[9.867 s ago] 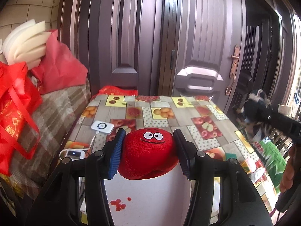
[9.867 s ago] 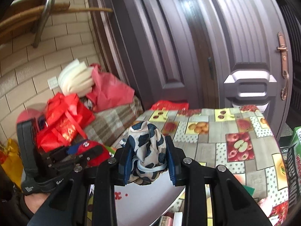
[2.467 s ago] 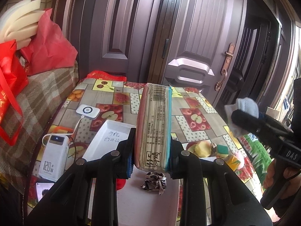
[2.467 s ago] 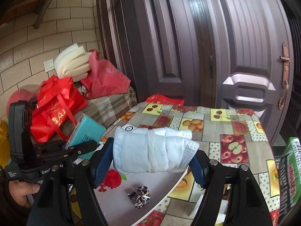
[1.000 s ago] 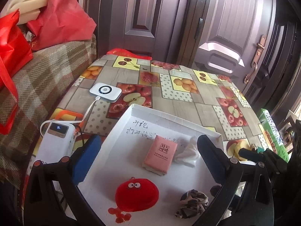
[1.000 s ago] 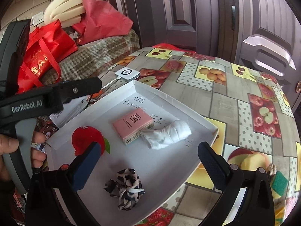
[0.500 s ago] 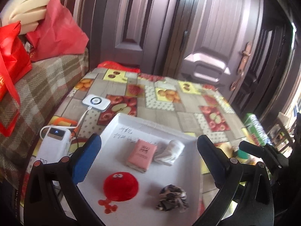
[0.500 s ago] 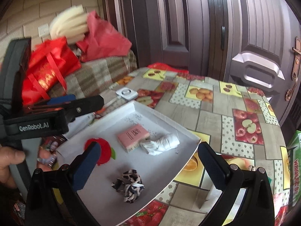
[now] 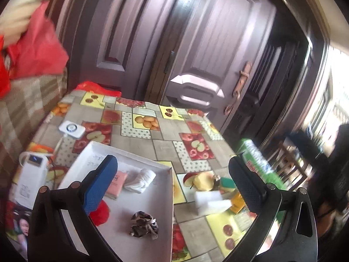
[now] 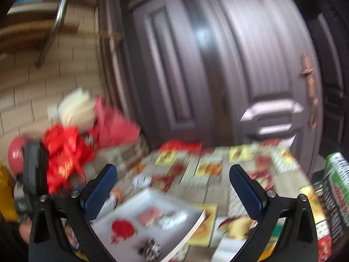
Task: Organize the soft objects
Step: 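Move both tools back over the remaining items on the table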
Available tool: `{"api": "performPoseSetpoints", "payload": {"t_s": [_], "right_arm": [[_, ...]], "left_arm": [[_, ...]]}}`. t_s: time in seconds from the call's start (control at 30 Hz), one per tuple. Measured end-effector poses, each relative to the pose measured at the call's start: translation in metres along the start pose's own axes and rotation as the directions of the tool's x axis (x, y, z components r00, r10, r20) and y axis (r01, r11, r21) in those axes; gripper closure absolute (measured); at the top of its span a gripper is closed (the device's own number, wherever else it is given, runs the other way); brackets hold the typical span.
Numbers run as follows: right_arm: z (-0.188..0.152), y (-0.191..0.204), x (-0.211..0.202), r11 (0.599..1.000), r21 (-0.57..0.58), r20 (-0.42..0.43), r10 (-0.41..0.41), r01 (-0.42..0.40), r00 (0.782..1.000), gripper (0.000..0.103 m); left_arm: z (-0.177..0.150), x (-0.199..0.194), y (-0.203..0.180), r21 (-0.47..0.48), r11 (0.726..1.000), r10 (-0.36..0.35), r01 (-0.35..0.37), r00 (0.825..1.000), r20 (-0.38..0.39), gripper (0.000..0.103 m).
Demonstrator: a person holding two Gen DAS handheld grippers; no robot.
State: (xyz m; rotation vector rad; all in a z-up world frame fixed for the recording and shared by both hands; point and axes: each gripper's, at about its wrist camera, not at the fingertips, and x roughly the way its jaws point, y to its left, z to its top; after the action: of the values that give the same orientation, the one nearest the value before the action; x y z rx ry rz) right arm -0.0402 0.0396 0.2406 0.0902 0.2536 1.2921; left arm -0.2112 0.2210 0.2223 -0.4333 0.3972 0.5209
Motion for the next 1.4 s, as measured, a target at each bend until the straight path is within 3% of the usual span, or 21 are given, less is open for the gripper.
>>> {"api": "performPoseSetpoints", "payload": {"t_s": [0.1, 0.2, 0.3, 0.43, 0.63, 0.73, 0.87, 1.03, 1.17, 1.33, 1.4], "right_arm": [[0.020, -0.017, -0.035, 0.998, 0.033, 0.126, -0.052, 0.049, 0.991, 0.000], [0.029, -0.038, -0.056, 0.989, 0.073, 0.183, -0.140, 0.128, 0.973, 0.000], [0.030, -0.062, -0.066, 0.966, 0.102, 0.158, -0.250, 0.236, 0.955, 0.000], [0.021, -0.086, -0.075, 0.943, 0.123, 0.117, -0.323, 0.309, 0.939, 0.000], [-0.006, -0.135, -0.071, 0.914, 0.142, -0.049, -0.376, 0.379, 0.925, 0.000], [-0.030, -0.164, -0.067, 0.898, 0.156, -0.173, -0.386, 0.412, 0.906, 0.000], [-0.062, -0.180, -0.053, 0.900, 0.107, -0.315, -0.373, 0.423, 0.873, 0.000], [-0.082, -0.194, -0.056, 0.908, 0.107, -0.373, -0.341, 0.406, 0.863, 0.000], [-0.083, -0.207, -0.054, 0.913, 0.127, -0.399, -0.311, 0.388, 0.862, 0.000], [-0.090, -0.193, -0.023, 0.964, 0.001, -0.466, -0.236, 0.267, 0.853, 0.000], [-0.097, -0.179, -0.006, 0.977, -0.074, -0.494, -0.209, 0.198, 0.844, 0.000]], "left_arm": [[0.000, -0.009, -0.018, 0.047, 0.999, 0.009, -0.010, 1.000, 0.027, 0.000], [0.001, -0.011, -0.024, 0.049, 0.998, 0.026, -0.028, 0.999, 0.026, 0.000], [0.000, -0.007, -0.027, 0.037, 0.998, 0.040, -0.041, 0.999, 0.015, 0.000], [-0.007, 0.006, -0.036, 0.023, 1.000, 0.011, -0.011, 1.000, -0.022, 0.000], [-0.033, 0.050, -0.073, 0.112, 0.993, -0.019, 0.037, 0.988, -0.154, 0.000], [-0.057, 0.082, -0.087, 0.145, 0.988, -0.022, 0.061, 0.967, -0.254, 0.000], [-0.088, 0.121, -0.106, 0.213, 0.969, -0.038, 0.127, 0.925, -0.379, 0.001], [-0.112, 0.153, -0.130, 0.397, 0.899, -0.008, 0.184, 0.914, -0.406, 0.002], [-0.126, 0.186, -0.138, 0.485, 0.843, 0.027, 0.231, 0.883, -0.468, 0.008], [-0.141, 0.218, -0.152, 0.580, 0.767, 0.076, 0.275, 0.859, -0.507, 0.014], [-0.145, 0.223, -0.155, 0.595, 0.748, 0.085, 0.295, 0.847, -0.526, 0.031]]}}
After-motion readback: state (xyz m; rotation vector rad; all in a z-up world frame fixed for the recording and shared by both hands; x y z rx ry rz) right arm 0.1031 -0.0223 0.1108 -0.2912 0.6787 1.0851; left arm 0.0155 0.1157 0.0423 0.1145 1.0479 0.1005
